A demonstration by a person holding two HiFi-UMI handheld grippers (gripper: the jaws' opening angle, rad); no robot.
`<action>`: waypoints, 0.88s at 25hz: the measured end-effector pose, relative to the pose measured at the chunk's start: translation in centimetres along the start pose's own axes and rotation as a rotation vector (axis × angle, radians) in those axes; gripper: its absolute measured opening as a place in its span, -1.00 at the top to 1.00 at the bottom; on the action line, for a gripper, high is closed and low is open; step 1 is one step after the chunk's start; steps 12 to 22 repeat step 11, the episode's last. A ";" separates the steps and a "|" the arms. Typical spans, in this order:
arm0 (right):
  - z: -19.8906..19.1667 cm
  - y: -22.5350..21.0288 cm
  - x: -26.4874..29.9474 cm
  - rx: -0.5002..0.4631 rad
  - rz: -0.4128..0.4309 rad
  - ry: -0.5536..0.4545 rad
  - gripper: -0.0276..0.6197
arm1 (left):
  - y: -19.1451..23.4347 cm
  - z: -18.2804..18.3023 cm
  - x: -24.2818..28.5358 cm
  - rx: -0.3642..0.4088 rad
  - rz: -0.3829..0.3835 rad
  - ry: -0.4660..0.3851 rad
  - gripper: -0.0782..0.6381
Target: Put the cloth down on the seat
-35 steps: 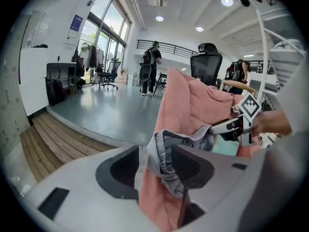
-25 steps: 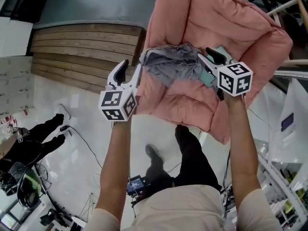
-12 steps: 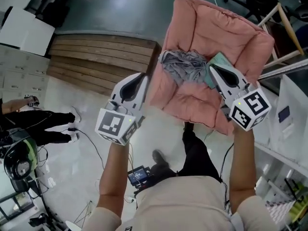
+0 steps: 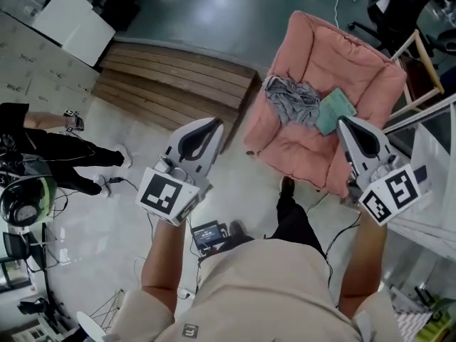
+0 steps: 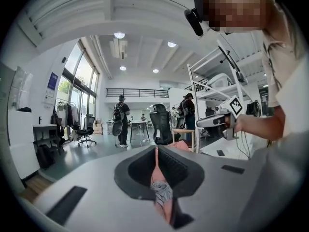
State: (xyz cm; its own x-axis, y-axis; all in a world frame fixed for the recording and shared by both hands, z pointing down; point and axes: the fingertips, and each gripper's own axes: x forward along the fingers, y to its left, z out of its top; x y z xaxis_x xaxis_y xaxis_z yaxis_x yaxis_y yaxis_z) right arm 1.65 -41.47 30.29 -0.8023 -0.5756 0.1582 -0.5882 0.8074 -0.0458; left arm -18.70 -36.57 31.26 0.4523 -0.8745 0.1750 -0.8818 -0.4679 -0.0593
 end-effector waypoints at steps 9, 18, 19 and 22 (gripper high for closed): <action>4.5 15.7 -1.1 -0.063 0.016 0.006 0.94 | 2.3 1.9 -16.5 -0.019 0.030 -0.055 0.73; 5.0 19.3 -1.1 -0.070 0.021 0.003 0.94 | 2.9 1.8 -20.2 -0.015 0.035 -0.062 0.73; 5.0 19.3 -1.1 -0.070 0.021 0.003 0.94 | 2.9 1.8 -20.2 -0.015 0.035 -0.062 0.73; 5.0 19.3 -1.1 -0.070 0.021 0.003 0.94 | 2.9 1.8 -20.2 -0.015 0.035 -0.062 0.73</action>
